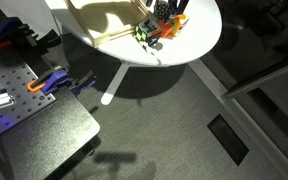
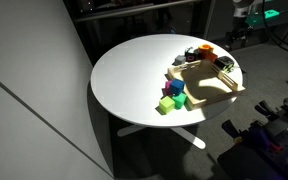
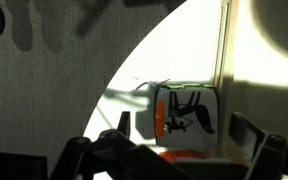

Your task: Pick up the block with the letter a on it and put it in the tray

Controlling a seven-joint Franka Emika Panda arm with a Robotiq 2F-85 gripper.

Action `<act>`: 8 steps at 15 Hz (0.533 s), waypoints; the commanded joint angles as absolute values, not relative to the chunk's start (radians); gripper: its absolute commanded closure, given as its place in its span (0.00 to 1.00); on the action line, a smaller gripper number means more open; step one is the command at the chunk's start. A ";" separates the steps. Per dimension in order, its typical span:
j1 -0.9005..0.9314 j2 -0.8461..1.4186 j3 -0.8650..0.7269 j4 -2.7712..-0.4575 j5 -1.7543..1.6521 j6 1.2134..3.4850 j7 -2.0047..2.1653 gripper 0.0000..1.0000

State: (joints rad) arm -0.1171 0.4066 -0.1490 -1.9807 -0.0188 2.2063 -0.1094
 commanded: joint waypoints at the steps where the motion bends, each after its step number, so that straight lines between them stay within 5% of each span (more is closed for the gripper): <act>1: -0.103 0.432 -0.152 -1.960 -0.053 2.204 0.014 0.00; 8: -0.095 0.479 -0.149 -1.961 -0.080 2.292 0.038 0.00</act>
